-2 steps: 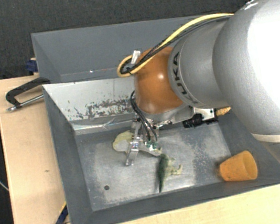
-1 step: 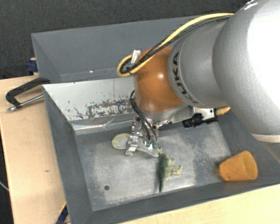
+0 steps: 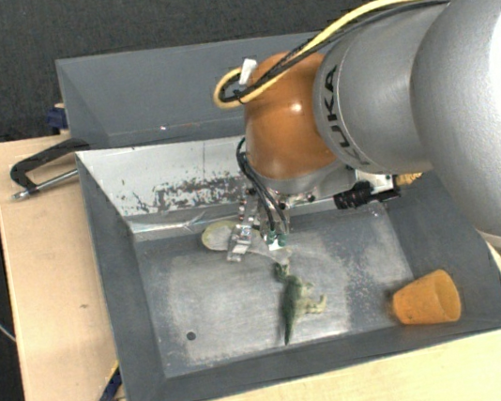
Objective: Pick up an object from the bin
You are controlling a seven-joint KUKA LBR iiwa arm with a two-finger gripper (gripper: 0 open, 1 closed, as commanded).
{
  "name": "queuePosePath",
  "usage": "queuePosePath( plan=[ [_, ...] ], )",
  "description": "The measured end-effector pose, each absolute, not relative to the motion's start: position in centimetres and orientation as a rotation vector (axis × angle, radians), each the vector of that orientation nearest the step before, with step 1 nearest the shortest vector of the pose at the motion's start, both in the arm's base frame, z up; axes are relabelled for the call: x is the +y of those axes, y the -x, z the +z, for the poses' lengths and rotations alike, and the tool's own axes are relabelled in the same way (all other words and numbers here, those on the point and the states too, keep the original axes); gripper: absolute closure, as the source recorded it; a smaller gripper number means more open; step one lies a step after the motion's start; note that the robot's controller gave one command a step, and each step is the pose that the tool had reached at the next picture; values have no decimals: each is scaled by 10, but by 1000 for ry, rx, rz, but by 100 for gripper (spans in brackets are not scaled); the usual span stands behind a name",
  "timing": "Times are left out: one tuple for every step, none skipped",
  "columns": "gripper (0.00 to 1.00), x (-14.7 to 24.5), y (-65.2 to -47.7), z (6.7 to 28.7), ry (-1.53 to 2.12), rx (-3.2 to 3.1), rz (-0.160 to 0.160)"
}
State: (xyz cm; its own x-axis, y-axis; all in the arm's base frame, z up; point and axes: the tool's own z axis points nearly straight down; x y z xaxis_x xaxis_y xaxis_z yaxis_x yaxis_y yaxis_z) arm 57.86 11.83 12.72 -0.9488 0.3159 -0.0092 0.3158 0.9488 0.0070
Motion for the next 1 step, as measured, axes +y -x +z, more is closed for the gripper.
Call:
queuePosePath(
  plan=[
    [100,119,-581,178,-499,3091,9]
  ],
)
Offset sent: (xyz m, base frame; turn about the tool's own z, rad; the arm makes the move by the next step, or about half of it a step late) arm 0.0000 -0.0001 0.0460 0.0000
